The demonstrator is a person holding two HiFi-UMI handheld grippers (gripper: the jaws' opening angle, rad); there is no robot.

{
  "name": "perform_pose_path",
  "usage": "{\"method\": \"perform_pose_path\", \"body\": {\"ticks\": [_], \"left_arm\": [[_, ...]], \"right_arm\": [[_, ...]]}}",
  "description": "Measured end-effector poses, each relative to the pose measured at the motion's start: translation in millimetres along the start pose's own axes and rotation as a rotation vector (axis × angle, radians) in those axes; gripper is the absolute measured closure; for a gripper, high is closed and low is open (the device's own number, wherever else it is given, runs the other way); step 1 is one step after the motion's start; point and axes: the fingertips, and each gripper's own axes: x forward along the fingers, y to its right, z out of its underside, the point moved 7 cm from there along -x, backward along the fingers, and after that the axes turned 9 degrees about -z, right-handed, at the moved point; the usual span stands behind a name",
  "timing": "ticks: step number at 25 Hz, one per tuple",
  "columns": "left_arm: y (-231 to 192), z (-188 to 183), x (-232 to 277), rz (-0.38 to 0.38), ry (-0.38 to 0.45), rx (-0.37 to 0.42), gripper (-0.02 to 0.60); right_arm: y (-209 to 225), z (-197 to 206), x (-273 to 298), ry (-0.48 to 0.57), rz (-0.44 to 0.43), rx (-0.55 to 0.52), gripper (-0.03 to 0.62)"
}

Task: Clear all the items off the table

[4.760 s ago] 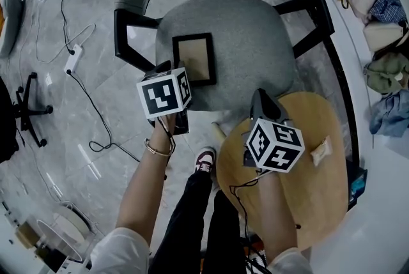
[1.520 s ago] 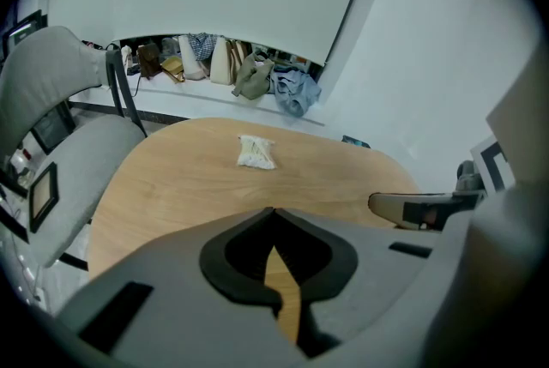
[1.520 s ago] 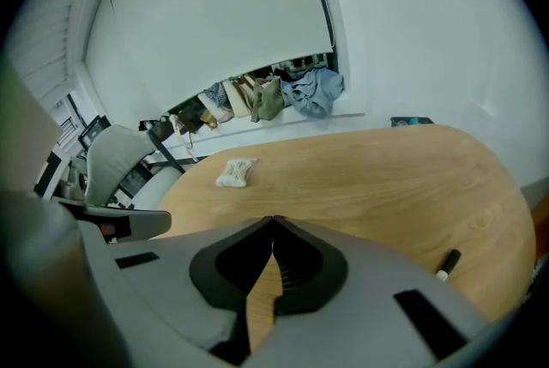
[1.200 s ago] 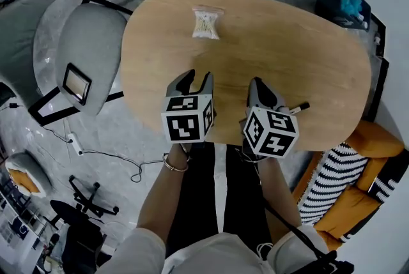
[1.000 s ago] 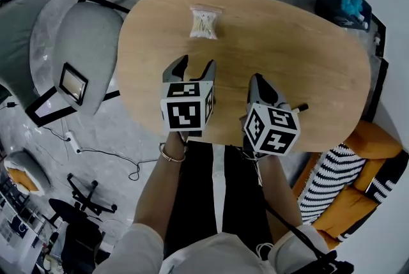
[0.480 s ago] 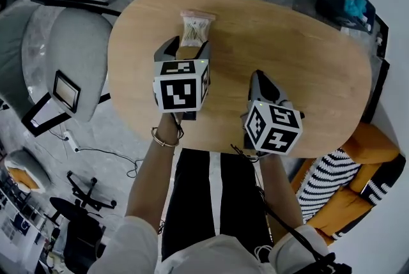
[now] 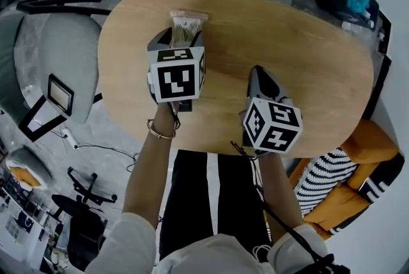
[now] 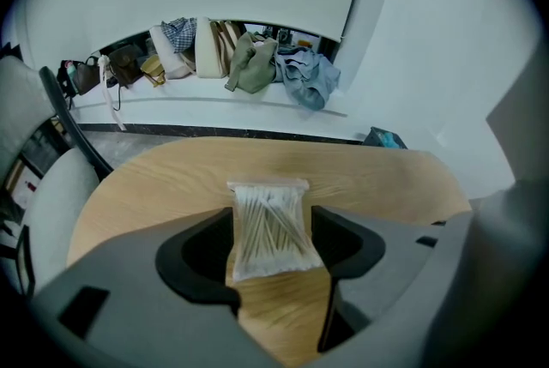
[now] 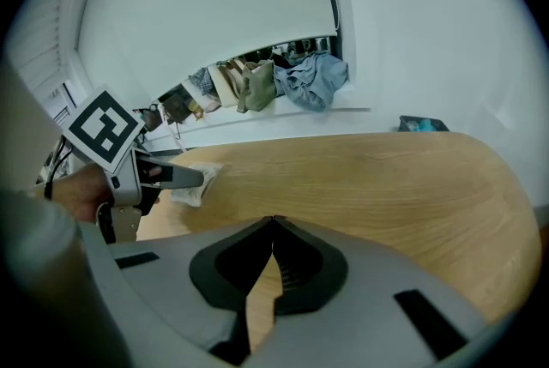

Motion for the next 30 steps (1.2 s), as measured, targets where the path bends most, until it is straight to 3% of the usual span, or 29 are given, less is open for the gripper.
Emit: {"method": "perform_pose_path", "body": {"ticks": [13,18,23,30], "left_arm": [[-0.1,6.4,14.0,-0.036,-0.057,0.018,0.299],[1.4,7.5,13.7,-0.026,-0.074,0.033,0.341],[-7.6,5.3,7.5,0.015,-0.04,-0.067,0.39],[-19.2,15.7,-7.0,-0.006,-0.016,-0.098,0.396]], "right_arm": [[3.5,2.6,0.7,-0.005,-0.001,0.003,0.569],[5.3,3.4,-0.5,-0.005,0.003,0.006,0.569],[4.1,0.7,0.5,-0.005,0.005,0.0,0.569],[-4.0,-1.3,1.8,-0.001,-0.003,-0.028,0.569]]}}
